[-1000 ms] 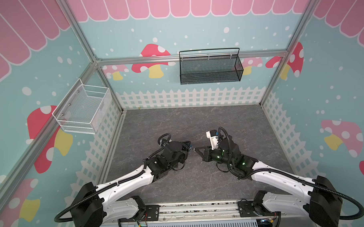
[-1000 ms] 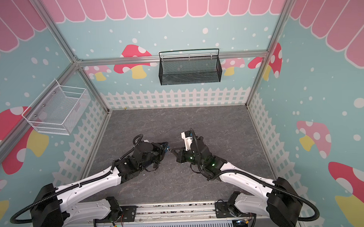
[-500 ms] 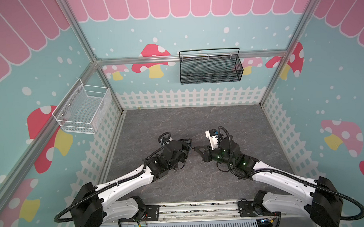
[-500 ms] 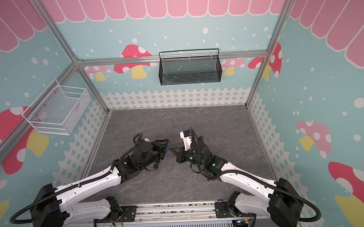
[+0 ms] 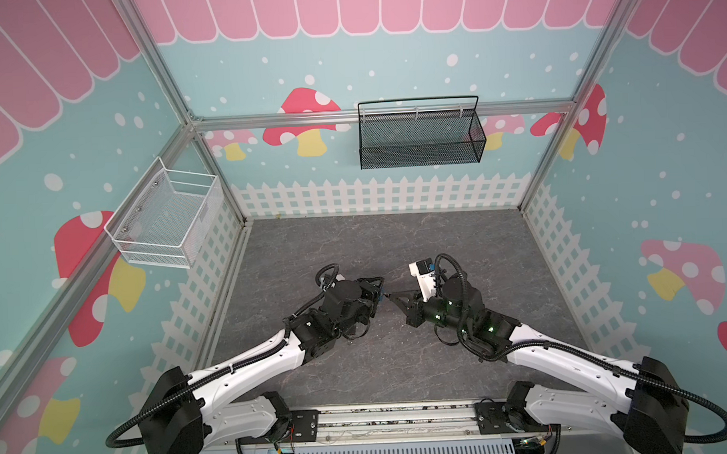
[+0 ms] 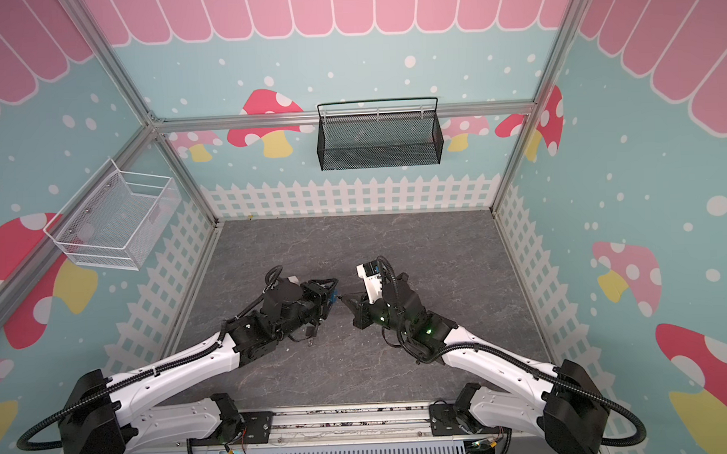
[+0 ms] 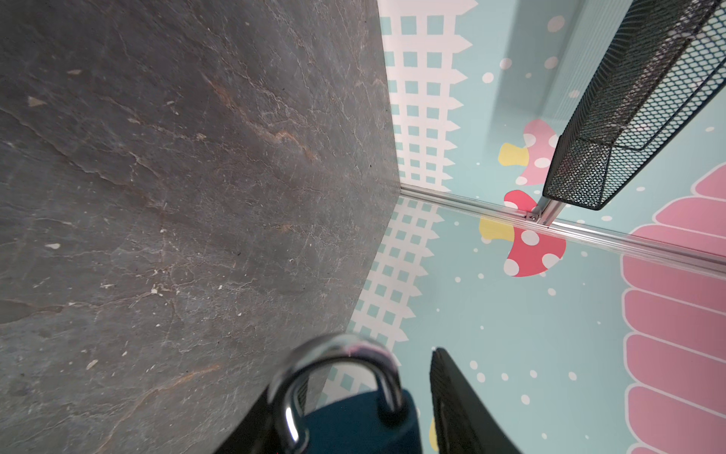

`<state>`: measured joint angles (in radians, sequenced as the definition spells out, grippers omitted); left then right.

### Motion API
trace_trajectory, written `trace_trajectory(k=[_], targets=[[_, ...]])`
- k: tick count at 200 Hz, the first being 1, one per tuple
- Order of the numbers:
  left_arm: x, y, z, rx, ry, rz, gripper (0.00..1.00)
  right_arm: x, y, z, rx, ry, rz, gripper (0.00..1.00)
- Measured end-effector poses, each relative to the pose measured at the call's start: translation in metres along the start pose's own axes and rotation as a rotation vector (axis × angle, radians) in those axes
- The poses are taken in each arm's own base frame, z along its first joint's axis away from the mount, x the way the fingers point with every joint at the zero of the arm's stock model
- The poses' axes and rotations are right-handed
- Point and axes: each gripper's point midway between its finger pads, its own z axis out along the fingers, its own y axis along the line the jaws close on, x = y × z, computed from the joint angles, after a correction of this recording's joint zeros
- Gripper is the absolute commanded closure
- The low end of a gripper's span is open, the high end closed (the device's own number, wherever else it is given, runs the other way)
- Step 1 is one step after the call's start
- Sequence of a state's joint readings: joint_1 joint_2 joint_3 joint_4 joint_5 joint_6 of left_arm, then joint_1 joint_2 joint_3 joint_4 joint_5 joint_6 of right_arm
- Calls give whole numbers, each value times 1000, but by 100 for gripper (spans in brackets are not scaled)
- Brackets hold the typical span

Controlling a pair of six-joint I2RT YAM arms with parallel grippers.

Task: Unlock with the key

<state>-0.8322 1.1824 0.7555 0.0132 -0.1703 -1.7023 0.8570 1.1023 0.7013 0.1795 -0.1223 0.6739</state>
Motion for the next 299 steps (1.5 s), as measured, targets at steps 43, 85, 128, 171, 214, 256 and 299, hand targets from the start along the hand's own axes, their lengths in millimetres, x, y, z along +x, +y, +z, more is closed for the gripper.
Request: trace_trajectory(k=[43,85,128,171,214,256,299], targets=[[-1,-1,2,5,0,-26,61,-1,1,-1,5,-9,-44,100],[-2,-2,3,9,-1,-32,72,-1,2,-1,10,-12,-70,100],[0,-4,3,15,6,-35,90,-3,2,-2,12,-20,-89,100],[1,-7,3,20,10,-28,100,-4,3,-2,17,-24,-106,100],[10,-14,7,46,31,-27,100,-10,1,0,36,-56,-99,100],[4,-25,10,59,-14,-20,100,-21,0,6,58,-93,-57,100],[2,-29,10,71,-31,-3,100,-25,0,6,38,-105,81,100]])
